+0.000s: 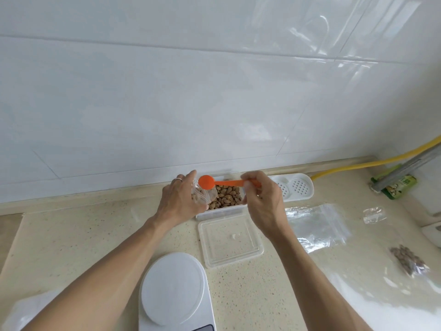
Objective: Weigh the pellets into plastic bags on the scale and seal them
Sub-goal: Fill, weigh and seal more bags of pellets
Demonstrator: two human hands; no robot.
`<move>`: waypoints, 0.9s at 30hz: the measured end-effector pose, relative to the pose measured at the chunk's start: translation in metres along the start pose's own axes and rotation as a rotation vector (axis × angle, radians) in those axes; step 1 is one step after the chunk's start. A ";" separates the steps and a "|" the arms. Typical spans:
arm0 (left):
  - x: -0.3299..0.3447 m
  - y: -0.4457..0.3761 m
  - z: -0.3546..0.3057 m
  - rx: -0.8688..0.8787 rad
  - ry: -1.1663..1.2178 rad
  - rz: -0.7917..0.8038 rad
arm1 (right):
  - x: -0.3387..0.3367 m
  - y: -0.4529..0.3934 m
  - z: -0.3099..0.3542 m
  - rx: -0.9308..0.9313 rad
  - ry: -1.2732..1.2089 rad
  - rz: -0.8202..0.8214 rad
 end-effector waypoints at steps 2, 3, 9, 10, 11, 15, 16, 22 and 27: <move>-0.003 0.010 -0.009 0.019 0.025 -0.011 | -0.014 0.008 0.002 0.126 -0.111 -0.111; -0.004 0.015 -0.014 0.030 0.038 -0.014 | -0.022 0.012 0.001 0.194 -0.169 -0.166; -0.005 0.055 -0.058 0.157 0.025 -0.010 | -0.058 0.061 -0.037 0.626 -0.469 -0.432; -0.003 0.062 -0.065 0.171 0.028 0.007 | -0.063 0.072 -0.047 0.685 -0.493 -0.448; 0.000 0.070 -0.071 0.192 0.027 0.023 | -0.067 0.084 -0.057 0.733 -0.504 -0.453; 0.013 0.102 -0.089 0.270 0.050 0.088 | -0.076 0.143 -0.089 0.835 -0.495 -0.485; 0.016 0.110 -0.092 0.286 0.063 0.100 | -0.076 0.159 -0.096 0.856 -0.480 -0.499; 0.027 0.146 -0.109 0.362 0.051 0.195 | -0.074 0.232 -0.122 0.977 -0.428 -0.559; 0.030 0.165 -0.109 0.392 0.016 0.252 | -0.072 0.257 -0.135 0.993 -0.323 -0.567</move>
Point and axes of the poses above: each hand's wrist, its own y-axis away from the middle knuckle, its own x-axis out of the palm, z = x × y, the point moved 2 cm from there along -y, towards the middle knuckle, and after that the axes turned 4 degrees about -z, right-handed, at the moved point
